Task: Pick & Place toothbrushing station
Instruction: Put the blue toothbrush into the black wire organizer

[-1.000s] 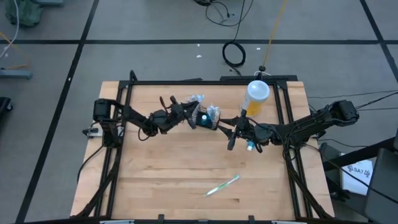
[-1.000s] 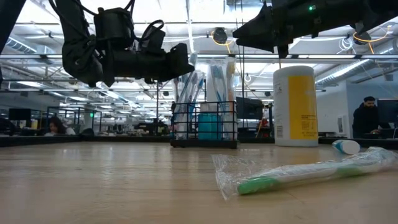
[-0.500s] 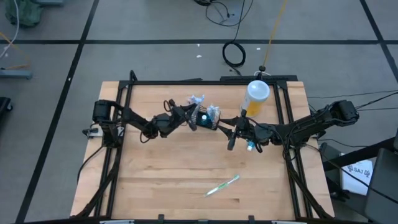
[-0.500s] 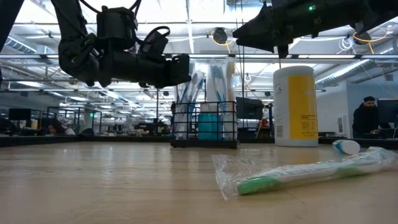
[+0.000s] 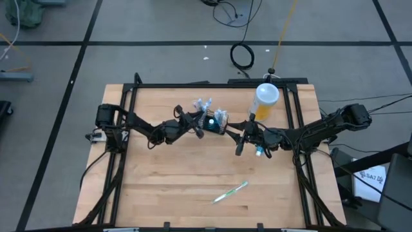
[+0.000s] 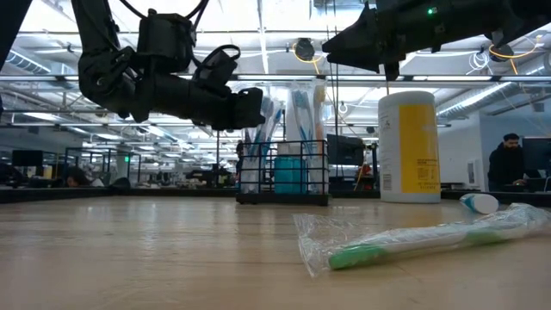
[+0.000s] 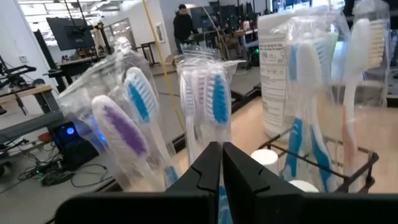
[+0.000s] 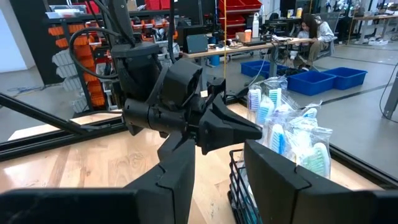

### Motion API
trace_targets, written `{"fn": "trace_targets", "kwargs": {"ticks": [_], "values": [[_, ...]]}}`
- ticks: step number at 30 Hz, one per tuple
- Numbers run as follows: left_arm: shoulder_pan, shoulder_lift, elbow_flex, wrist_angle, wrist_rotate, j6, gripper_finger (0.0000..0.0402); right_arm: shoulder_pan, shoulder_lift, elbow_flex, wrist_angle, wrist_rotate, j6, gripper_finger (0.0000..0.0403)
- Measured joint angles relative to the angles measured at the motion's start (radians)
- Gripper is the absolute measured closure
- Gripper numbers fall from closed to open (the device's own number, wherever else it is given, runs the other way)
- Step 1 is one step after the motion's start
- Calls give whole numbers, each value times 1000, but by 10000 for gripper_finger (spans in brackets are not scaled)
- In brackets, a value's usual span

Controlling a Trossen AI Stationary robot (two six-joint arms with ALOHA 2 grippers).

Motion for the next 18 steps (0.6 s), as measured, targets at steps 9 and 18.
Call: {"fn": "trace_targets", "kwargs": {"ticks": [9, 18], "values": [[0, 0, 0, -10, 0, 0, 386, 0, 0, 0, 0, 0, 0, 273], [1, 0, 0, -12, -3, -7, 389, 0, 0, 0, 0, 0, 0, 273]]}}
